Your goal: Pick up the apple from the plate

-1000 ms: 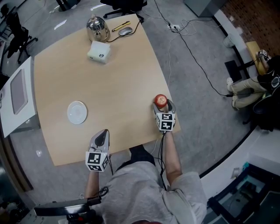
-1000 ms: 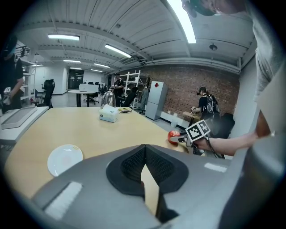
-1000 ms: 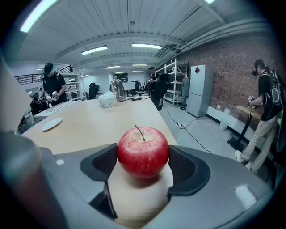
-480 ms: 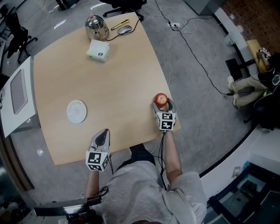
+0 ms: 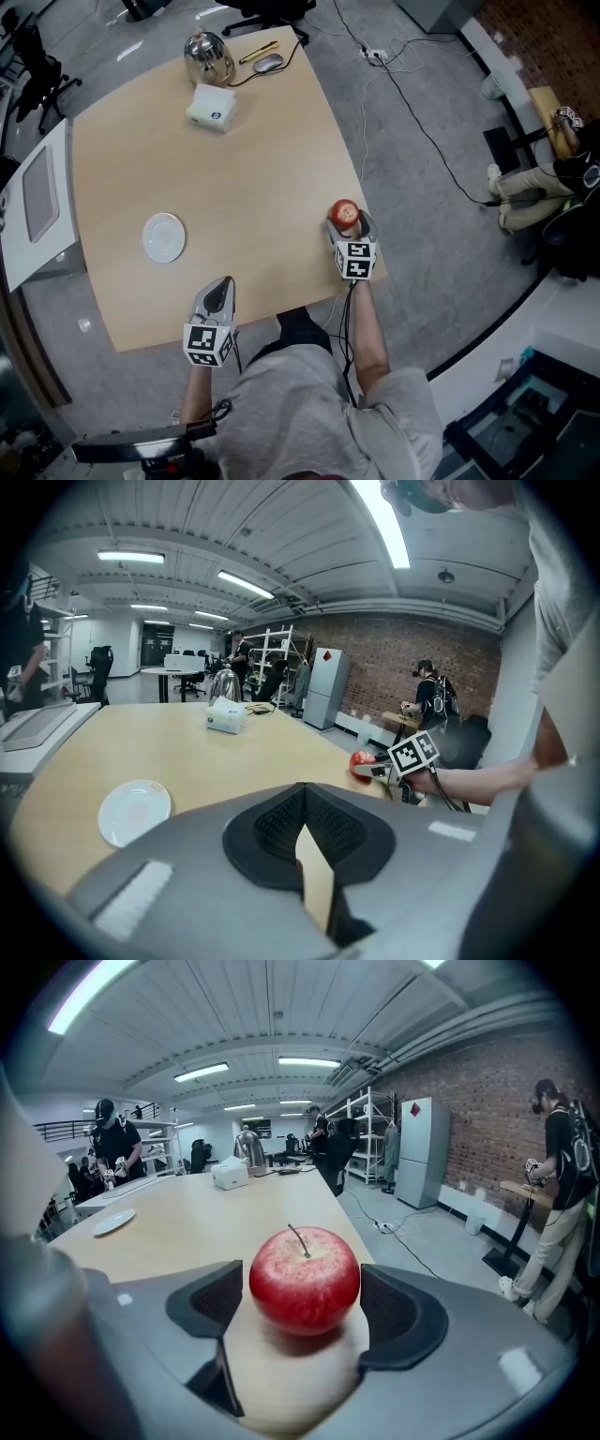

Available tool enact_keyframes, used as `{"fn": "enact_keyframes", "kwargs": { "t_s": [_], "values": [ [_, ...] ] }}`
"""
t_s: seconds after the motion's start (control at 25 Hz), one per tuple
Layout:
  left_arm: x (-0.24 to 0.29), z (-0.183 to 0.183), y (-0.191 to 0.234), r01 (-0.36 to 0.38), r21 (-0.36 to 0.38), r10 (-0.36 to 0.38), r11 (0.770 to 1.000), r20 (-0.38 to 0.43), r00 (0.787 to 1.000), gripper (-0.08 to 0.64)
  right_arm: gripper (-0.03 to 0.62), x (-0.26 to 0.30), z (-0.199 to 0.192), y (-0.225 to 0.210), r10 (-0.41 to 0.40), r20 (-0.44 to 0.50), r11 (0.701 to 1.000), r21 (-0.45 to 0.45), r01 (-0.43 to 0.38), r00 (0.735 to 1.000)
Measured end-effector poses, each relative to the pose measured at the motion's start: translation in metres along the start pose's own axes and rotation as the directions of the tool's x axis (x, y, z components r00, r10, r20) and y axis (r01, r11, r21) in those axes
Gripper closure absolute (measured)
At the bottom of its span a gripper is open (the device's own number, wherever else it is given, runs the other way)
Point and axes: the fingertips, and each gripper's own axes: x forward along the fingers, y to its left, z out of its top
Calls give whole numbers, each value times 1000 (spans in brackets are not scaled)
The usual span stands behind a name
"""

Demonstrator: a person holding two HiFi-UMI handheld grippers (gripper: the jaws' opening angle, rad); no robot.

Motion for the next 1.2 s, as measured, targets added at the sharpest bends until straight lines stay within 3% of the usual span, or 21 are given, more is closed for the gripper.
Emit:
{"fn": "enact_keyframes", "kwargs": {
  "t_s": [1.2],
  "values": [
    [-20, 2, 7, -31, -19, 32, 999, 53, 998, 540, 220, -18, 31, 12, -17, 69, 997, -73, 22, 997]
  ]
}}
